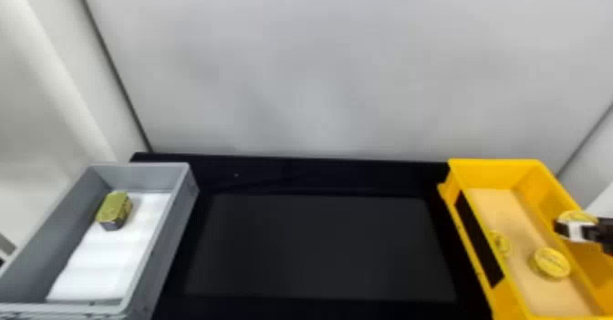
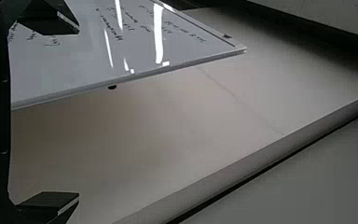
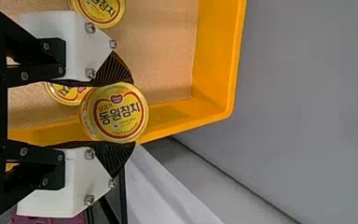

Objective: Pick up the round yellow can and place it in the yellow rectangular box

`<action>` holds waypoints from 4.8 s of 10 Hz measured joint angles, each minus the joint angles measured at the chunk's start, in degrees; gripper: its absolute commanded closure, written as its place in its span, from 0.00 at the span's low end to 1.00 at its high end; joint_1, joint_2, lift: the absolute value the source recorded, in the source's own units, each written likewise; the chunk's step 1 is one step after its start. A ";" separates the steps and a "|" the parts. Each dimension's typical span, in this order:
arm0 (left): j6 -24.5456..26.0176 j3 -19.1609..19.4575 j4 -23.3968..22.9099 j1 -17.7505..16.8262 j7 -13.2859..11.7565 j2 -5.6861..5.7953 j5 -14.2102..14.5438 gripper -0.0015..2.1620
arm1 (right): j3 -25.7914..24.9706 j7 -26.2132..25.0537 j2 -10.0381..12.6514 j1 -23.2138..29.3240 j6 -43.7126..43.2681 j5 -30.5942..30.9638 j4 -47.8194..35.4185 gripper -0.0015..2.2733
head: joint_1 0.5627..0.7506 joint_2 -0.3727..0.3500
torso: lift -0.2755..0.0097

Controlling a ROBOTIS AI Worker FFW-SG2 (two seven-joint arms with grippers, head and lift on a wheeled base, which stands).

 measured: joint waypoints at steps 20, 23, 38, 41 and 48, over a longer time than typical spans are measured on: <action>0.84 -0.71 0.84 1.24 0.64 0.00 0.09 0.02 | 6.45 15.93 -1.22 -10.81 -0.38 10.99 10.83 0.07 | 0.66 0.53 | 0.77; 0.84 -0.70 0.78 1.24 0.64 0.00 0.09 0.02 | 5.29 15.55 -1.07 -10.19 -0.73 10.99 8.77 0.07 | 0.66 0.53 | 0.77; 0.51 1.72 -0.73 1.21 0.93 0.00 0.23 0.02 | -11.00 -4.31 -1.34 -5.23 -13.27 -0.34 -35.08 0.05 | 0.66 0.53 | 0.77; 0.19 2.41 -0.99 1.21 1.49 0.00 0.49 0.02 | -15.64 -7.07 -1.93 -1.62 -27.75 -14.51 -33.66 0.05 | 0.66 0.53 | 0.77; -1.38 3.67 -1.41 1.29 2.57 0.00 1.83 0.02 | -14.61 -12.34 -3.21 -2.29 -30.81 -22.52 -38.22 0.06 | 0.66 0.53 | 0.77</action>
